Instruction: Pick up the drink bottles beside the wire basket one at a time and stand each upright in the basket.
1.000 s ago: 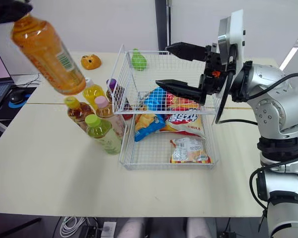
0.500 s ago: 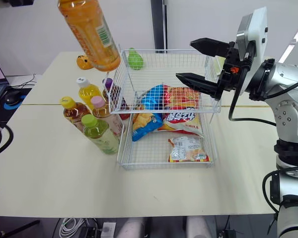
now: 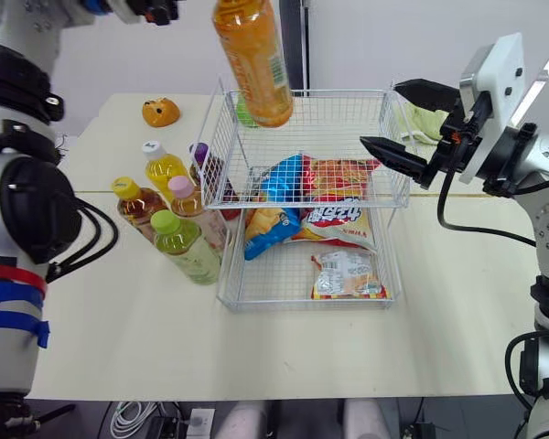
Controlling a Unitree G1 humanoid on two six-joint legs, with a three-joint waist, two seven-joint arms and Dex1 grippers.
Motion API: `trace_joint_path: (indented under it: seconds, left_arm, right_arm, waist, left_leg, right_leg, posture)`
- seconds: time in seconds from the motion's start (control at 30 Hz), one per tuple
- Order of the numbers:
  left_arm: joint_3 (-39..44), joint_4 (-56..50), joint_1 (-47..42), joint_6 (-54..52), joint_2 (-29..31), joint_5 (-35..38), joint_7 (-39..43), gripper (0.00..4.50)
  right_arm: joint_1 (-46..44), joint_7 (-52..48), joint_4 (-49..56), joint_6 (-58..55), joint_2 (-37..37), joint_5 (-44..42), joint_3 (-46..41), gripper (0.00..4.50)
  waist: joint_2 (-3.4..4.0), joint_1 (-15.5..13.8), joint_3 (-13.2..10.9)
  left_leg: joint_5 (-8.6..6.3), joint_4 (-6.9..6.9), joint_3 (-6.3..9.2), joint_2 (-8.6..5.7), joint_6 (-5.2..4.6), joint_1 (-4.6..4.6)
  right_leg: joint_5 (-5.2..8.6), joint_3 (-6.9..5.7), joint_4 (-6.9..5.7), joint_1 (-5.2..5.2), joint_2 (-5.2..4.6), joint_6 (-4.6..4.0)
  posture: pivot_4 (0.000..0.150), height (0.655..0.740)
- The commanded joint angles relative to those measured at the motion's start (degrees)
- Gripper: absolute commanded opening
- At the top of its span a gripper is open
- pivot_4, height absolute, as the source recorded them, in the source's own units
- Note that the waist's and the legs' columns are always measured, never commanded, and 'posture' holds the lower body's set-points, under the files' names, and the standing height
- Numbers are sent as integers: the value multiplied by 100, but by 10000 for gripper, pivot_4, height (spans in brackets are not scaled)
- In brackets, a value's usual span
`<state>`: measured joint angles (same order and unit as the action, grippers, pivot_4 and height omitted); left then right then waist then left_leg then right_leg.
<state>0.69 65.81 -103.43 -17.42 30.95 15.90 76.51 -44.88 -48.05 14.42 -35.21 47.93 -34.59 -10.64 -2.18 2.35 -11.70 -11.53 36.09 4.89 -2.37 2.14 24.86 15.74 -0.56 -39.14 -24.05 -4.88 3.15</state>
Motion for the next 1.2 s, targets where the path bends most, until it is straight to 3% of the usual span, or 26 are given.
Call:
trace_joint_path:
  seconds: [0.03, 0.17, 0.47, 1.2]
  left_arm:
    - [281, -19, -112, 516, -204, -61, -579, 13786]
    - [266, 166, -63, 1092, -648, -338, -1275, 13786]
    - [315, 543, -143, 1222, -1369, -623, -2105, 13786]
    - [514, 706, -271, 1083, -1921, -903, -2262, 13786]
  right_arm:
    - [28, 60, 214, -2, 168, -26, -259, 45000]
    - [160, 104, 273, 67, 170, 38, -248, 45000]
    - [235, 236, 432, -63, 54, -84, -164, 45000]
    - [317, 481, 583, -202, 56, -85, -200, 45000]
  waist:
    - [0, -1, 0]
    - [0, -2, 0]
    - [-1, -25, 0]
    - [0, -36, 0]
  left_leg:
    - [0, 0, -1, 0, 0, 0]
    - [0, 3, -4, -5, 0, 0]
    - [0, 4, -6, -12, 0, -1]
    - [1, 32, -5, -15, 0, -1]
  right_leg:
    - [0, 1, 0, 0, 0, 0]
    - [-1, 3, -4, 0, -2, 1]
    - [-1, 4, -7, 0, -4, 1]
    - [-1, 6, -39, -1, -3, 1]
  posture:
    - [1500, 7400]
    - [1500, 7400]
    - [1500, 7400]
    - [1500, 7400]
